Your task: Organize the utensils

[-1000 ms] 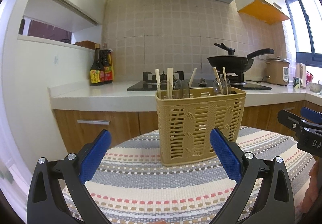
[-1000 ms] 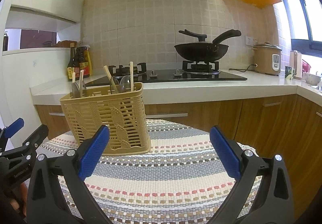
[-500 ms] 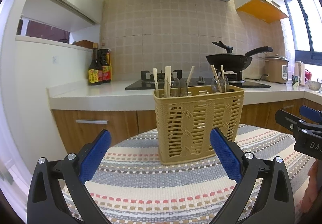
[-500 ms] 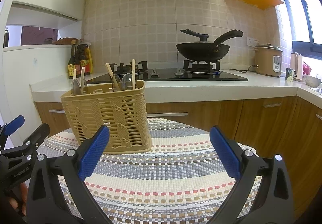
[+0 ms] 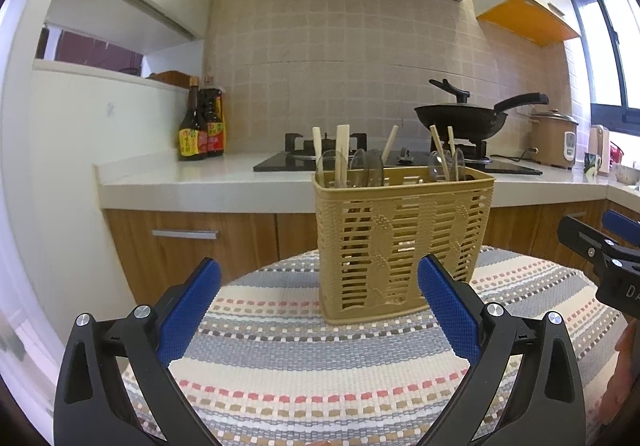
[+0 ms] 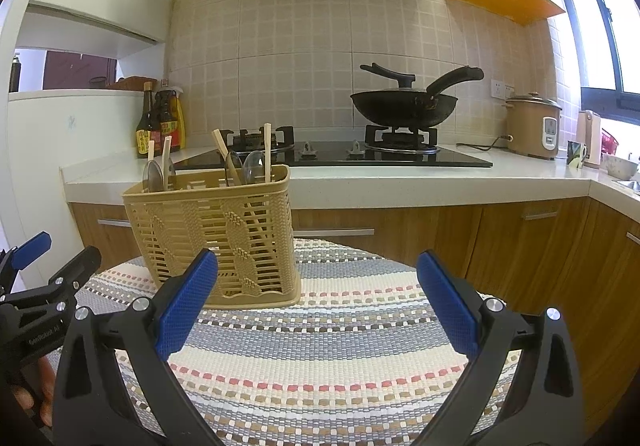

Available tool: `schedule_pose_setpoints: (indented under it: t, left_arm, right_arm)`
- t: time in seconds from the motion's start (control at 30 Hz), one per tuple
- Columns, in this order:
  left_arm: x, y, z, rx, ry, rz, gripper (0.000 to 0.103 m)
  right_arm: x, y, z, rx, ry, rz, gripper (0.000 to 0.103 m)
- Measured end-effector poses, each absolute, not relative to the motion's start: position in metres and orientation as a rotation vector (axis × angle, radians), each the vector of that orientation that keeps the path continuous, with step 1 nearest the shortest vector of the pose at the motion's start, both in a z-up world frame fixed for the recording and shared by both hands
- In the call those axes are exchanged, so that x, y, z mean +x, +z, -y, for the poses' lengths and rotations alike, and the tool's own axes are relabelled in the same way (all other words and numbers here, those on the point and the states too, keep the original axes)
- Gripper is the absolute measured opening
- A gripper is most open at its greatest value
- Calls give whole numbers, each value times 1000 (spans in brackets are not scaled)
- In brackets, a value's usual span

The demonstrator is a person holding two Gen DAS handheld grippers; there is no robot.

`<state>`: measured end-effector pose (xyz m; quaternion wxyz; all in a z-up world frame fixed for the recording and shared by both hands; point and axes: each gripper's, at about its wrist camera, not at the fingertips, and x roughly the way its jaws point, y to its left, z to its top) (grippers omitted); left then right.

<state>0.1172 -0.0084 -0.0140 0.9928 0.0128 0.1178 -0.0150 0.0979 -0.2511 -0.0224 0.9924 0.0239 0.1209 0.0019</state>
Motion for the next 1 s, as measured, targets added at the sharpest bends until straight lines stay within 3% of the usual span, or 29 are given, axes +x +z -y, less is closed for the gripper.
schedule_pose_setpoints:
  t: [1.0]
  left_arm:
    - [122,-14,2,5,-11,-258,95]
  right_arm:
    - [98,-23,252,48,12,-255,95]
